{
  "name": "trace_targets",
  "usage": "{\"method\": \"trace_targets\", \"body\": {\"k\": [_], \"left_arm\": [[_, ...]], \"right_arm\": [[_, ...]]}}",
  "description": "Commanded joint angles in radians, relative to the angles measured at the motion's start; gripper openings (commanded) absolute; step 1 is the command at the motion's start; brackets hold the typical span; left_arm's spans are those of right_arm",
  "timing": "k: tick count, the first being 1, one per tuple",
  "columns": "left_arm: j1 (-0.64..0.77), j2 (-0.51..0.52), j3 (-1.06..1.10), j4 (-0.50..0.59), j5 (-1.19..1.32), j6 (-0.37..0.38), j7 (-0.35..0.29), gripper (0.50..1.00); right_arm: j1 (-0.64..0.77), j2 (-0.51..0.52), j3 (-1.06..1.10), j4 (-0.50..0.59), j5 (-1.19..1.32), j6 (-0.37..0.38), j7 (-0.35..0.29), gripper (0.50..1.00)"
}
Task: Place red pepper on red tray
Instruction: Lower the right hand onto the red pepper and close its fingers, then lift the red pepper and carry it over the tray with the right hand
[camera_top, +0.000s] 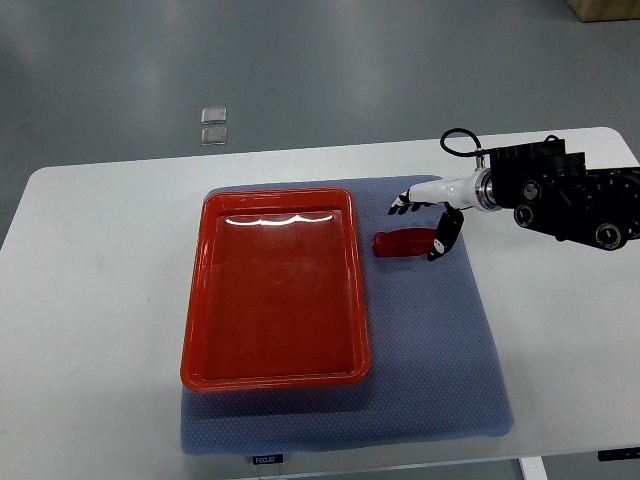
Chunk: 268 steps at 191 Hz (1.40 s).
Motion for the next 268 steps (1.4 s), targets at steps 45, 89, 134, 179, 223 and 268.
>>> {"method": "trace_targets", "body": {"k": [45, 89, 134, 179, 223, 268], "left_arm": [[0.001, 0.000, 0.000, 0.000, 0.000, 0.000, 0.000, 1.000], [0.001, 0.000, 0.000, 0.000, 0.000, 0.000, 0.000, 1.000], [0.001, 0.000, 0.000, 0.000, 0.000, 0.000, 0.000, 1.000], [0.001, 0.000, 0.000, 0.000, 0.000, 0.000, 0.000, 1.000], [-0.001, 0.000, 0.000, 0.000, 0.000, 0.000, 0.000, 1.000], [0.001, 0.000, 0.000, 0.000, 0.000, 0.000, 0.000, 1.000]], "right_arm": [[-0.011, 0.001, 0.000, -0.003, 0.017, -0.026, -0.001, 0.856], [-0.026, 0.010, 0.000, -0.003, 0.014, -0.026, 0.002, 0.817], [-0.030, 0.024, 0.002, -0.003, 0.009, -0.026, 0.003, 0.764], [-0.028, 0.029, 0.002, -0.003, 0.003, -0.026, 0.005, 0.678], [-0.026, 0.029, 0.002, -0.003, 0.001, -0.026, 0.006, 0.576], [-0.025, 0.026, 0.002, -0.003, 0.000, -0.026, 0.008, 0.511]]}}
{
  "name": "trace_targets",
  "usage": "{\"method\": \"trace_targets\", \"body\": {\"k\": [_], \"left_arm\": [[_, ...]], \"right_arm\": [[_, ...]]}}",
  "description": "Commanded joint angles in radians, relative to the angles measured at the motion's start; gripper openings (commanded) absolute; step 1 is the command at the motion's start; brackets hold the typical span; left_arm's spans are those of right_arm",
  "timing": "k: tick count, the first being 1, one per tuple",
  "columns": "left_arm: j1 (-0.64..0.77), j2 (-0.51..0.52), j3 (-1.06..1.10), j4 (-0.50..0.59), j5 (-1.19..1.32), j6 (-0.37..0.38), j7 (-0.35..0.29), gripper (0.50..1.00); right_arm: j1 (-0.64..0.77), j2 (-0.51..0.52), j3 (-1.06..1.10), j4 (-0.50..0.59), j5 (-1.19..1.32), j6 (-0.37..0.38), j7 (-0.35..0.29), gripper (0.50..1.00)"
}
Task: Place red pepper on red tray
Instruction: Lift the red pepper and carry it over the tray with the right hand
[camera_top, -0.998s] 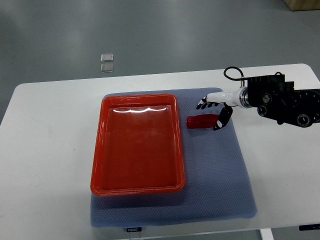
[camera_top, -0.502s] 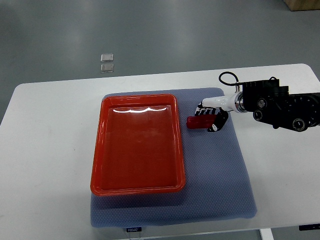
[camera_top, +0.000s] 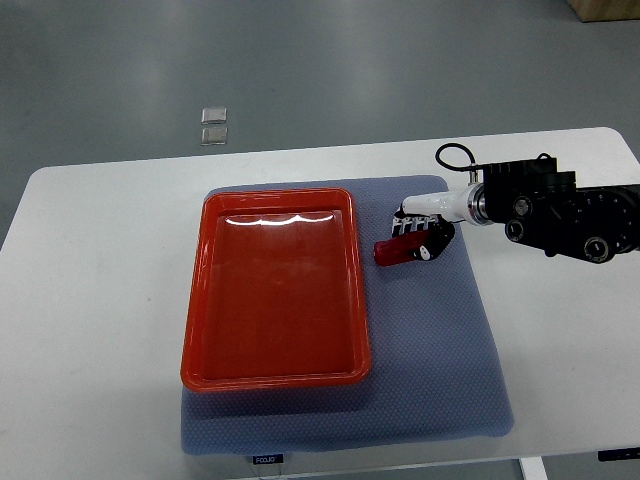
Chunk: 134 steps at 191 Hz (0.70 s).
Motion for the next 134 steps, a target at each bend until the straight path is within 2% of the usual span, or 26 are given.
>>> {"method": "trace_targets", "body": {"k": [1, 89, 134], "left_arm": [[0.001, 0.000, 0.000, 0.000, 0.000, 0.000, 0.000, 1.000], [0.001, 0.000, 0.000, 0.000, 0.000, 0.000, 0.000, 1.000], [0.001, 0.000, 0.000, 0.000, 0.000, 0.000, 0.000, 1.000]], "right_arm": [[0.002, -0.002, 0.000, 0.000, 0.000, 0.000, 0.001, 0.511], [0.071, -0.020, 0.066, -0.018, -0.002, 0.000, 0.004, 0.513], [0.126, 0.032, 0.132, -0.005, 0.012, -0.019, 0.005, 0.525]]}}
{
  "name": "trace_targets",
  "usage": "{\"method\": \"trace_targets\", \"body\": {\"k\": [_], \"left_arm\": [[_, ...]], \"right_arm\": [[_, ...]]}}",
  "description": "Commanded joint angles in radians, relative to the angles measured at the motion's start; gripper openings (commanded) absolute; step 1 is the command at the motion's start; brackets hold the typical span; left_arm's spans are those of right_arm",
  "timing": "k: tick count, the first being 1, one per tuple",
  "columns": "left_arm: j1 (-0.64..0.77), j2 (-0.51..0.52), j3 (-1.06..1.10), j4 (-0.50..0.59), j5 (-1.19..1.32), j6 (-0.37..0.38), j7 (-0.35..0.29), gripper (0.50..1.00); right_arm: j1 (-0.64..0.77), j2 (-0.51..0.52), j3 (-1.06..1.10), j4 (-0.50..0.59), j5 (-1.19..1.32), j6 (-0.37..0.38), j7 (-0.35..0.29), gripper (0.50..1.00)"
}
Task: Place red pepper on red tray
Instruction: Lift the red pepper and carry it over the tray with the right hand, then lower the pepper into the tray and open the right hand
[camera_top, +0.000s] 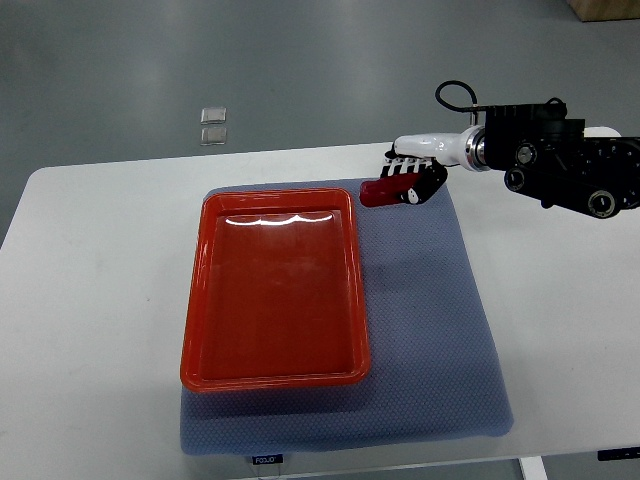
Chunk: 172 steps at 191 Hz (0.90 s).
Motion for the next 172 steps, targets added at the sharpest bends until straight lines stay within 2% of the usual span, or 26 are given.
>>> {"method": "trace_targets", "body": {"k": [1, 85, 172], "left_arm": [[0.001, 0.000, 0.000, 0.000, 0.000, 0.000, 0.000, 1.000], [0.001, 0.000, 0.000, 0.000, 0.000, 0.000, 0.000, 1.000], [-0.001, 0.000, 0.000, 0.000, 0.000, 0.000, 0.000, 1.000]], "right_arm": [[0.006, 0.033, 0.042, 0.012, 0.003, -0.001, 0.001, 0.525], [-0.028, 0.236, 0.056, 0.020, -0.012, -0.015, 0.001, 0.527], [-0.157, 0.326, 0.056, -0.013, -0.069, -0.046, -0.002, 0.537]]}}
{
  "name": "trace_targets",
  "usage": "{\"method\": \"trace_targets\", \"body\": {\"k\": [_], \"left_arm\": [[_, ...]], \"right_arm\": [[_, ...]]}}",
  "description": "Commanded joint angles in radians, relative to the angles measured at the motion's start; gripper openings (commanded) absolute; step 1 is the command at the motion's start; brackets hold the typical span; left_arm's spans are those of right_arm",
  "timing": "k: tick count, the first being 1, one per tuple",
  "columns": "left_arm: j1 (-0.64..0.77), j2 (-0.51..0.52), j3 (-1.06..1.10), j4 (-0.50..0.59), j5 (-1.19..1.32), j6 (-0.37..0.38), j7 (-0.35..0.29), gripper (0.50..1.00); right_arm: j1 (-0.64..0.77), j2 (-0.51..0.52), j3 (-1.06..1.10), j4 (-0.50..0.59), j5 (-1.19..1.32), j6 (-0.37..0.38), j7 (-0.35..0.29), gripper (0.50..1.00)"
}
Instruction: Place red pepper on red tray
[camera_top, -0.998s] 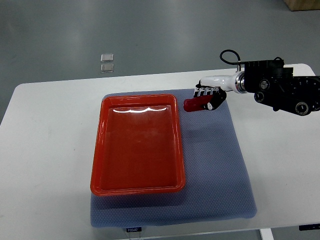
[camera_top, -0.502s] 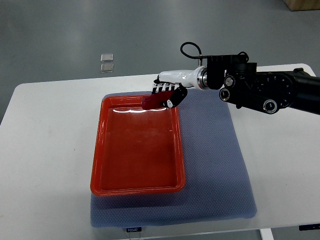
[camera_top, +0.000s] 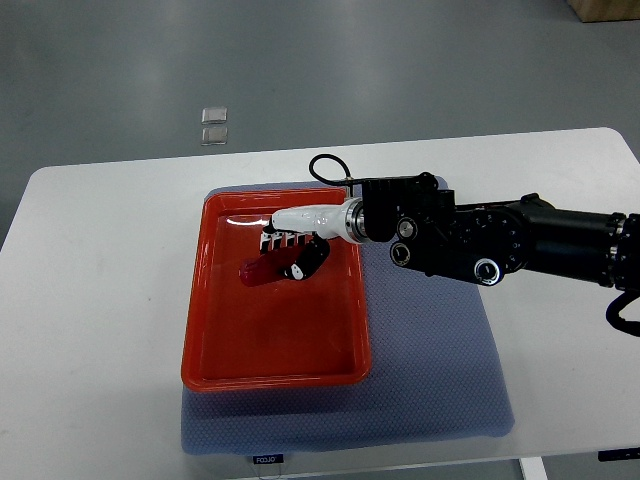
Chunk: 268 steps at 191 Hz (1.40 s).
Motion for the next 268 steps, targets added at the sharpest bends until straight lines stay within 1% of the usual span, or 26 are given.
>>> {"method": "trace_targets", "body": {"k": [1, 20, 38, 41, 45, 46, 47, 48, 49, 50, 51, 52, 53, 54, 56, 72, 131, 145, 156, 164, 168, 195, 209, 225, 251, 268], "left_arm": [[-0.001, 0.000, 0.000, 0.000, 0.000, 0.000, 0.000, 1.000], [-0.001, 0.000, 0.000, 0.000, 0.000, 0.000, 0.000, 1.000], [0.001, 0.000, 0.000, 0.000, 0.000, 0.000, 0.000, 1.000], [-0.001, 0.000, 0.000, 0.000, 0.000, 0.000, 0.000, 1.000], [-0.001, 0.000, 0.000, 0.000, 0.000, 0.000, 0.000, 1.000], [0.001, 0.000, 0.000, 0.000, 0.000, 0.000, 0.000, 1.000], [0.001, 0.000, 0.000, 0.000, 0.000, 0.000, 0.000, 1.000], [0.001, 0.000, 0.000, 0.000, 0.000, 0.000, 0.000, 1.000], [0.001, 0.000, 0.000, 0.000, 0.000, 0.000, 0.000, 1.000], [0.001, 0.000, 0.000, 0.000, 0.000, 0.000, 0.000, 1.000], [0.001, 0.000, 0.000, 0.000, 0.000, 0.000, 0.000, 1.000], [-0.001, 0.000, 0.000, 0.000, 0.000, 0.000, 0.000, 1.000], [-0.001, 0.000, 0.000, 0.000, 0.000, 0.000, 0.000, 1.000], [-0.001, 0.000, 0.000, 0.000, 0.000, 0.000, 0.000, 1.000], [0.001, 0.000, 0.000, 0.000, 0.000, 0.000, 0.000, 1.000], [0.001, 0.000, 0.000, 0.000, 0.000, 0.000, 0.000, 1.000], [0.001, 0.000, 0.000, 0.000, 0.000, 0.000, 0.000, 1.000], [-0.001, 0.000, 0.000, 0.000, 0.000, 0.000, 0.000, 1.000], [0.001, 0.000, 0.000, 0.000, 0.000, 0.000, 0.000, 1.000], [-0.001, 0.000, 0.000, 0.000, 0.000, 0.000, 0.000, 1.000], [-0.001, 0.000, 0.000, 0.000, 0.000, 0.000, 0.000, 1.000], [0.001, 0.000, 0.000, 0.000, 0.000, 0.000, 0.000, 1.000], [0.001, 0.000, 0.000, 0.000, 0.000, 0.000, 0.000, 1.000], [0.001, 0.000, 0.000, 0.000, 0.000, 0.000, 0.000, 1.000], [0.001, 0.000, 0.000, 0.000, 0.000, 0.000, 0.000, 1.000], [-0.001, 0.000, 0.000, 0.000, 0.000, 0.000, 0.000, 1.000]], "right_arm": [[-0.022, 0.013, -0.001, -0.013, -0.025, -0.002, -0.001, 0.537], [-0.035, 0.016, -0.001, -0.026, -0.045, -0.006, 0.001, 0.547], [-0.035, 0.022, -0.001, -0.038, -0.045, -0.015, 0.001, 0.582], [-0.035, 0.022, -0.001, -0.039, -0.045, -0.019, -0.001, 0.594], [-0.035, 0.022, -0.001, -0.042, -0.045, -0.023, 0.001, 0.627], [-0.035, 0.022, -0.001, -0.044, -0.047, -0.028, -0.001, 0.649], [-0.035, 0.022, -0.001, -0.044, -0.047, -0.028, -0.001, 0.650], [-0.035, 0.022, -0.001, -0.046, -0.045, -0.031, 0.001, 0.674], [-0.035, 0.022, -0.001, -0.046, -0.045, -0.031, 0.001, 0.674], [-0.035, 0.022, -0.001, -0.047, -0.047, -0.034, 0.001, 0.696], [-0.035, 0.022, -0.001, -0.047, -0.047, -0.034, 0.001, 0.697], [-0.035, 0.022, -0.001, -0.047, -0.045, -0.038, 0.001, 0.717], [-0.035, 0.022, -0.001, -0.047, -0.045, -0.038, 0.001, 0.717], [-0.035, 0.022, -0.001, -0.049, -0.045, -0.042, -0.001, 0.735], [-0.035, 0.022, -0.001, -0.049, -0.045, -0.045, -0.001, 0.750], [-0.035, 0.022, -0.001, -0.049, -0.045, -0.048, 0.001, 0.787], [-0.033, 0.019, -0.001, -0.049, -0.042, -0.043, 0.001, 0.799], [-0.030, 0.017, -0.001, -0.049, -0.041, -0.042, 0.001, 0.819], [-0.025, 0.014, 0.000, -0.049, -0.044, -0.042, 0.003, 0.866], [-0.021, 0.011, 0.000, -0.049, -0.044, -0.042, 0.003, 0.874], [-0.015, 0.008, 0.002, -0.049, -0.044, -0.042, 0.003, 0.891], [0.028, -0.017, 0.019, -0.052, -0.032, -0.043, 0.003, 0.901], [0.031, -0.056, 0.077, -0.055, -0.018, -0.040, 0.007, 0.901], [0.019, -0.092, 0.180, -0.069, 0.034, -0.037, 0.039, 0.903], [-0.059, -0.121, 0.347, -0.130, 0.183, -0.045, 0.065, 0.903], [-0.096, -0.132, 0.473, -0.144, 0.243, -0.048, 0.082, 0.903]]}}
